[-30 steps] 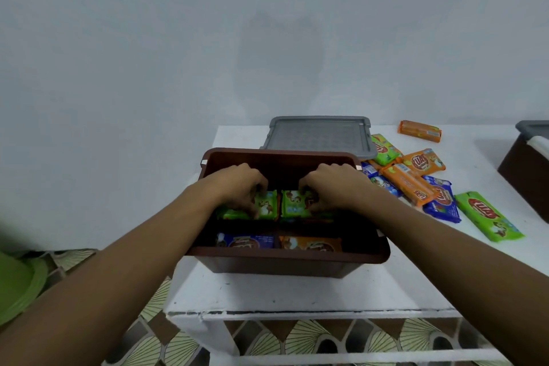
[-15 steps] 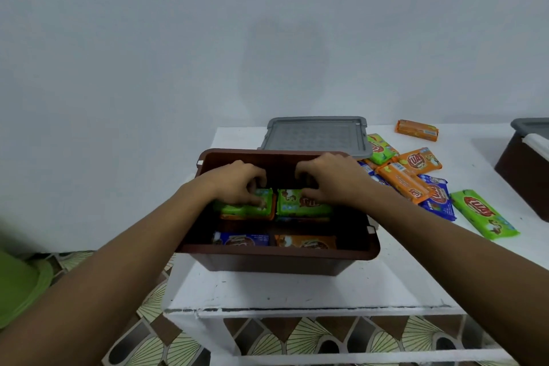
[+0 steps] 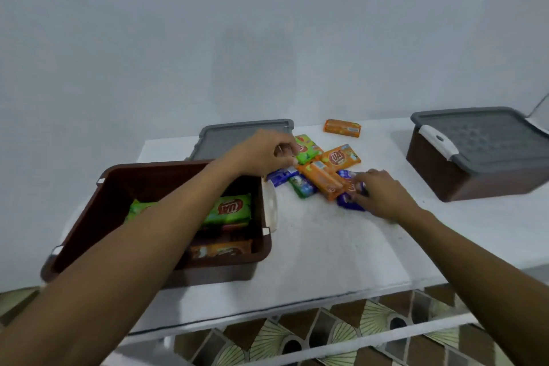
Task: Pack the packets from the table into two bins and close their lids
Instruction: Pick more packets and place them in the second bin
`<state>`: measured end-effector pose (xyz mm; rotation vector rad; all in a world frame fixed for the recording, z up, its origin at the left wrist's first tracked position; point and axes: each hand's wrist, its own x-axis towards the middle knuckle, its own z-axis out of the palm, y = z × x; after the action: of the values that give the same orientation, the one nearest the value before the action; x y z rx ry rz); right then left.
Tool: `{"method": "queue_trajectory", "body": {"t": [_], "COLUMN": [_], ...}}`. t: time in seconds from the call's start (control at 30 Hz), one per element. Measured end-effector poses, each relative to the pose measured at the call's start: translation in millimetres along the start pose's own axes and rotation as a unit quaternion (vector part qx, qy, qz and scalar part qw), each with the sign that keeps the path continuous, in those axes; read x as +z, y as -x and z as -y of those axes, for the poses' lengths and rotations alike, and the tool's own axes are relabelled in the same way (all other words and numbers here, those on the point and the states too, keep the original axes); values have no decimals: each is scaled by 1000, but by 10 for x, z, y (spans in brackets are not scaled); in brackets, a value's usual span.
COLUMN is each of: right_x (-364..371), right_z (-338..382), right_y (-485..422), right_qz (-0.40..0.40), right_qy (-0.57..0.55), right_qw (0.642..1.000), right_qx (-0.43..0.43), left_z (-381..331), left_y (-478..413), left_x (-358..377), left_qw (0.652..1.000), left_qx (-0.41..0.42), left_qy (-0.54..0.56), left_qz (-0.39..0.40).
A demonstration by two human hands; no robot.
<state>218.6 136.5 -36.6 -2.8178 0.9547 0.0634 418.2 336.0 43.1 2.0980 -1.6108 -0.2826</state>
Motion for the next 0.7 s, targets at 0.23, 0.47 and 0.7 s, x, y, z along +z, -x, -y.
{"method": "queue_trajectory", "body": {"t": [0.23,0.47,0.7], "right_x": [134,58,-121], "right_z": [-731,-1034,-1047], "right_y": [144,142,54], "right_qz": [27,90,101], "right_qy": [-61,-140,-368], "right_qw": [994,984,922], "right_qx": [82,60,73], "left_z": [-272,-287,-486], "left_y": [-838,-1120,-1079], "left_x": [796,1154,785], "left_qw": [947,893,953], "left_qx": [52,36,-93], "left_qy": [-259,-388,-106], "left_qz": [182,224,268]}}
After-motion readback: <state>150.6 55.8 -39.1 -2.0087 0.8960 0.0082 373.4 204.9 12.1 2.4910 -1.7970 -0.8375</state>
